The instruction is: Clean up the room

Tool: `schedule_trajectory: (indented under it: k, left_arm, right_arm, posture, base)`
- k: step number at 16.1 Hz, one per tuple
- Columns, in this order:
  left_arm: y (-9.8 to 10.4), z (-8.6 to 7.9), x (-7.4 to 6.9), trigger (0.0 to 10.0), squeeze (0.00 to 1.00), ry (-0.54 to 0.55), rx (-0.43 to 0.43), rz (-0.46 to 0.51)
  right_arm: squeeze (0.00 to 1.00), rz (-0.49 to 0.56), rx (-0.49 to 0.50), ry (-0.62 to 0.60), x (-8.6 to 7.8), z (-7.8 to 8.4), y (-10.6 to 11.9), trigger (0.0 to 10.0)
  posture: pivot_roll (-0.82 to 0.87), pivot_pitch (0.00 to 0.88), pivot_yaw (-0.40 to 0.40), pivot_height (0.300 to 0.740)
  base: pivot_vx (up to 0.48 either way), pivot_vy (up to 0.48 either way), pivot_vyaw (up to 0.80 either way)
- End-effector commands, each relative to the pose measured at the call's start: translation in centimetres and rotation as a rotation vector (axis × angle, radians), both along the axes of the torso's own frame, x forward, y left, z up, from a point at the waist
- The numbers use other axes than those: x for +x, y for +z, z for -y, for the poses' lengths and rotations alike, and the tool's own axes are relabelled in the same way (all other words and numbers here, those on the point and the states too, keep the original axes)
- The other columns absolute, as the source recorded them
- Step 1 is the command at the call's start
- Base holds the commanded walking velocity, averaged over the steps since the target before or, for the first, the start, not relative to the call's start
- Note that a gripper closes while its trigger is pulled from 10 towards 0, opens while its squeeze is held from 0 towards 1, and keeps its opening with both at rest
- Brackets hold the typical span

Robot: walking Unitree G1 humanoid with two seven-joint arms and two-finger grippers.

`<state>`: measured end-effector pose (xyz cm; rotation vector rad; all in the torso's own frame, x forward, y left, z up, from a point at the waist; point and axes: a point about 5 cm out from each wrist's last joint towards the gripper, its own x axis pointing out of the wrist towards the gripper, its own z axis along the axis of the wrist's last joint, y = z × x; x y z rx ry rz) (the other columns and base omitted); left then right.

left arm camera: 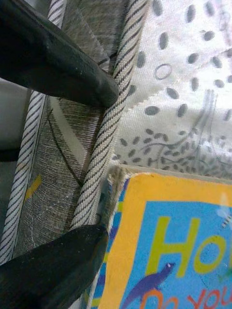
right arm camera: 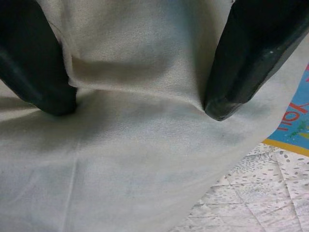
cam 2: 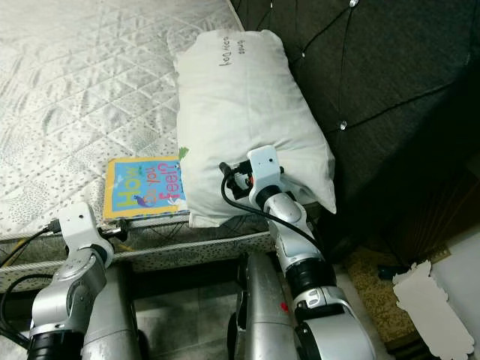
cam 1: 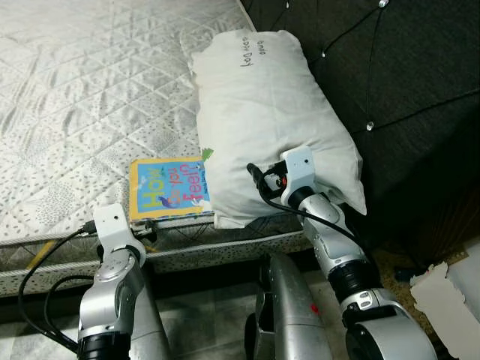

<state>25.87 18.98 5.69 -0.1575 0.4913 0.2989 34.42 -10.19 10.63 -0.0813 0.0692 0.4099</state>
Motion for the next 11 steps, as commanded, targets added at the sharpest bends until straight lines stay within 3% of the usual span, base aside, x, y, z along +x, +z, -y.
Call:
schedule_trajectory:
  k: [1,6,8,10,11]
  left_arm:
    - [0.9,0.6,0.1,10.0,0.00,-0.015,0.024,0.031]
    - [2.6,1.9,-0.8,10.0,0.00,-0.037,0.067,0.087]
    - [3.5,2.4,-0.9,10.0,0.00,-0.061,0.085,0.154]
    - [5.4,2.8,-0.7,10.0,0.00,-0.061,0.140,0.306]
    - [6.6,2.3,-0.7,10.0,0.00,-0.023,0.206,0.382]
  right_arm:
    - [0.00,-0.011,-0.013,0.002,0.2,0.1,0.0,10.0]
    - [0.00,-0.007,-0.009,-0.002,0.5,-0.2,0.1,10.0]
    - [0.00,-0.002,-0.002,-0.003,0.8,-0.3,0.4,10.0]
    - [0.00,0.007,0.036,-0.010,1.2,-0.6,0.9,10.0]
    - [0.00,0.029,0.070,-0.005,1.3,-0.7,1.4,10.0]
  posture:
    - [0.05,0.065,-0.118,0.504]
    - [0.06,0.043,-0.115,0.504]
    - [0.06,0.029,-0.115,0.504]
    - [0.07,0.007,-0.111,0.504]
    - [0.07,0.000,-0.106,0.504]
  base:
    - [0.000,0.000,0.00]
    - [0.000,0.000,0.00]
    - [0.000,0.000,0.00]
    - [0.000,0.000,0.00]
    - [0.000,0.000,0.00]
